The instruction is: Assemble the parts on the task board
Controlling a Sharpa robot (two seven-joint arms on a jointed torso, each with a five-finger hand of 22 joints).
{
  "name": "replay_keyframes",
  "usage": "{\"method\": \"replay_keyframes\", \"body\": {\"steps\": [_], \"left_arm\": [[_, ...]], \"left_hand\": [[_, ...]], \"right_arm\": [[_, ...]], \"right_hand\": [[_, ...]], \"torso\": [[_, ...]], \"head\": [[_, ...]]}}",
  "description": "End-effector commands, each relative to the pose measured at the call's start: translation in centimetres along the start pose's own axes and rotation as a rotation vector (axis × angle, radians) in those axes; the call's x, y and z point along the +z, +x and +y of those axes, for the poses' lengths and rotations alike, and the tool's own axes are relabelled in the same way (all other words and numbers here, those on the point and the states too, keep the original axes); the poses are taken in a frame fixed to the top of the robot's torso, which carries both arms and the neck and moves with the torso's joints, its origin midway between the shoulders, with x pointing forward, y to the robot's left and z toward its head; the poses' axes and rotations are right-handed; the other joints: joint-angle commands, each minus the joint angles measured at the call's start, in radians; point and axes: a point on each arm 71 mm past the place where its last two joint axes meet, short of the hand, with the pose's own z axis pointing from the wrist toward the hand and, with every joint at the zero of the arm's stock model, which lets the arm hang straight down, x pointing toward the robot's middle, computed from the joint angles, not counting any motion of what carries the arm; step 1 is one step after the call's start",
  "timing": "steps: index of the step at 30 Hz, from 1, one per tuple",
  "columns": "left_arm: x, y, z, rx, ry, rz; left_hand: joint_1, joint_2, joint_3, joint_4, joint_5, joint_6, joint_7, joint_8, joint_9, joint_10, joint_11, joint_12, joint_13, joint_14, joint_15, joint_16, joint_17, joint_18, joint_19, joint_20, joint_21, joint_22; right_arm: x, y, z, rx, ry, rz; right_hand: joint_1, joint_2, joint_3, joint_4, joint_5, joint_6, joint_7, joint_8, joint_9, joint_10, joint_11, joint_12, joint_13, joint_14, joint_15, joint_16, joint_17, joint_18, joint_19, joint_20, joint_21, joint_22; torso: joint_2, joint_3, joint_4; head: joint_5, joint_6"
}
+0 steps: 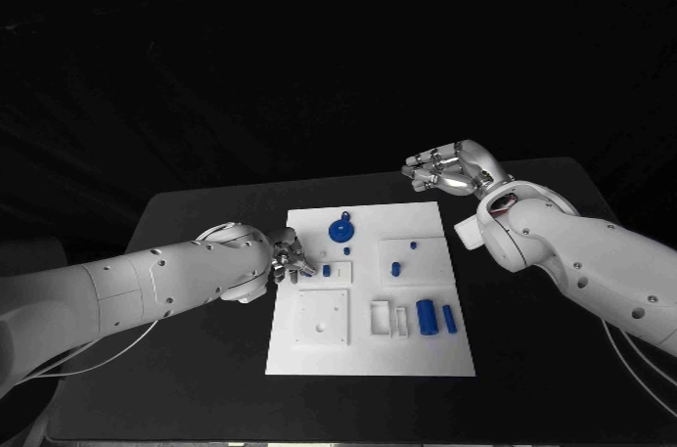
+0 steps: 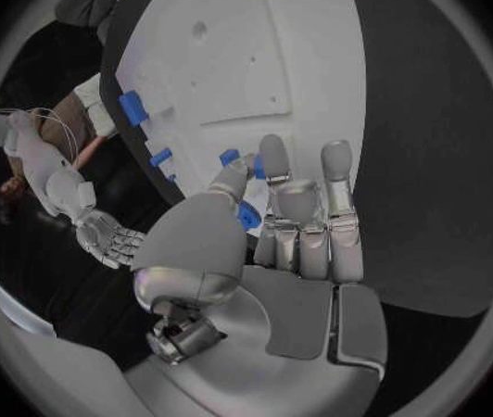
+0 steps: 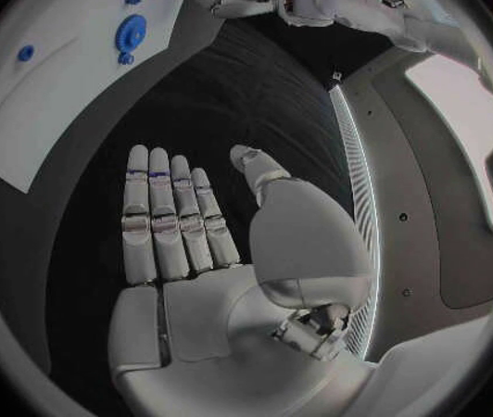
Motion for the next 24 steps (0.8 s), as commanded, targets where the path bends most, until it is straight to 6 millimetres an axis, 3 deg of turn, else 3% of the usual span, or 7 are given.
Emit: {"method": "replay_keyframes", "body": {"steps": [1,10,24], "left_arm": [[0.06,0.13,0.10,0.014,-0.005,0.014],[0.25,0.32,-0.16,0.026,-0.020,0.030],[0.45,0.97,-0.53,0.041,-0.033,0.040]], "left_hand": [[0.045,0.032,0.007,-0.005,0.002,0.011,-0.016,0.003,0.061,0.044,-0.002,0.000,-0.001,0.000,-0.001,-0.001,-0.002,-0.002,0.004,0.001,-0.004,0.018],[0.047,0.035,0.005,-0.001,-0.016,0.008,-0.015,0.003,0.061,0.044,-0.002,-0.004,-0.001,-0.002,-0.001,-0.002,-0.004,-0.002,0.003,0.001,-0.005,0.018],[0.046,0.032,0.000,0.000,-0.011,0.011,-0.016,0.005,0.061,0.045,-0.002,-0.003,0.000,-0.002,-0.002,0.000,-0.002,-0.003,0.004,0.000,-0.004,0.018]], "right_arm": [[-0.02,0.13,0.08,0.000,-0.009,0.014],[-0.03,0.14,0.09,0.000,-0.009,0.014],[-0.04,0.12,0.08,0.000,-0.009,0.014]], "right_hand": [[0.007,0.002,-0.005,0.002,0.003,-0.002,-0.003,0.000,0.001,-0.004,-0.001,-0.006,-0.001,-0.010,0.000,-0.004,-0.001,0.013,-0.007,-0.002,-0.007,-0.001],[0.007,0.002,-0.005,0.002,0.003,-0.002,-0.003,0.000,0.001,-0.004,-0.001,-0.006,-0.001,-0.010,0.000,-0.004,-0.001,0.013,-0.007,-0.002,-0.007,-0.001],[0.007,0.002,-0.005,0.002,0.003,-0.002,-0.003,0.000,0.001,-0.004,-0.001,-0.006,-0.001,-0.010,0.000,-0.004,-0.001,0.013,-0.007,-0.002,-0.007,-0.001]], "torso": [[0.000,-0.0003,0.0000],[0.000,0.0002,-0.0012],[0.000,0.0003,-0.0004]], "head": [[0.000,0.001],[-0.001,0.000],[-0.004,-0.003]]}}
